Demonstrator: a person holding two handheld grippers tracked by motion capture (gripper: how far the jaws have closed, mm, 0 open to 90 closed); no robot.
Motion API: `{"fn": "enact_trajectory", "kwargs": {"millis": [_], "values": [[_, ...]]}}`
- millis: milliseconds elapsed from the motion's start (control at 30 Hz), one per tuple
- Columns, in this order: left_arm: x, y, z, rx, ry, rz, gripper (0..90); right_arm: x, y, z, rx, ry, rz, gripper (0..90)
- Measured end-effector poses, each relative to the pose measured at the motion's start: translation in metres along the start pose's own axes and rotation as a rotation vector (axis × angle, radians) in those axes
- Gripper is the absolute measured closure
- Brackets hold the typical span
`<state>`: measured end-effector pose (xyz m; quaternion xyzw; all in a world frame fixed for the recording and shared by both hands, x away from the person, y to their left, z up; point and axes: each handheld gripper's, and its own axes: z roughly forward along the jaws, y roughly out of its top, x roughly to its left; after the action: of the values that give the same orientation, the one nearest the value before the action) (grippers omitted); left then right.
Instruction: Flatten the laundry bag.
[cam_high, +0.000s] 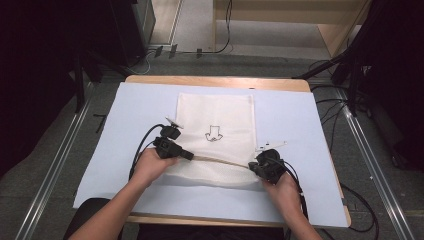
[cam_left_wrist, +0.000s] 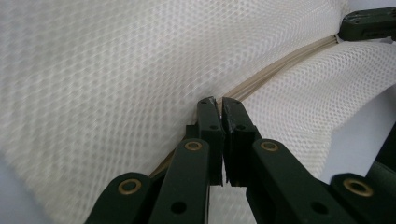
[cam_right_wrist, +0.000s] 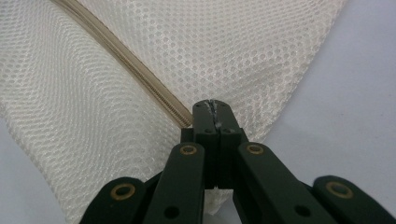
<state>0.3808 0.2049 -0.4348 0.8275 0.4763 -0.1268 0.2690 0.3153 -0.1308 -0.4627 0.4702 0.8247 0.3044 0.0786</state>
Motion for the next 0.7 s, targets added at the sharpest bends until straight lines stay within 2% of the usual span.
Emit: {"fn": "enact_trajectory", "kwargs": {"millis": [233,400,433,533,567,633,700], "values": [[0.019,-0.015,-0.020,-0.029,-0.011,-0.029,89.3,-0.001,-0.001,0.000,-0.007,0.007,-0.007,90.0],[0.032,-0.026,-0.030,-0.042,0.007,-0.042,89.3,-0.002,-0.001,0.000,-0.007,0.010,-0.006,90.0],[0.037,-0.030,-0.033,-0.053,0.002,-0.064,89.3,-0.002,-0.001,0.000,-0.007,0.012,-0.007,90.0],[0.046,-0.036,-0.039,-0.067,0.000,-0.078,89.3,-0.002,-0.001,0.000,-0.007,0.015,-0.006,90.0],[0.049,-0.040,-0.041,-0.066,0.013,-0.077,89.3,-0.002,-0.001,0.000,-0.008,0.015,-0.002,90.0],[0.054,-0.045,-0.044,-0.081,-0.006,-0.094,89.3,-0.002,-0.001,0.000,-0.008,0.016,-0.002,90.0],[0.055,-0.047,-0.046,-0.086,0.001,-0.098,89.4,-0.002,-0.001,0.000,-0.007,0.016,-0.001,90.0]]}}
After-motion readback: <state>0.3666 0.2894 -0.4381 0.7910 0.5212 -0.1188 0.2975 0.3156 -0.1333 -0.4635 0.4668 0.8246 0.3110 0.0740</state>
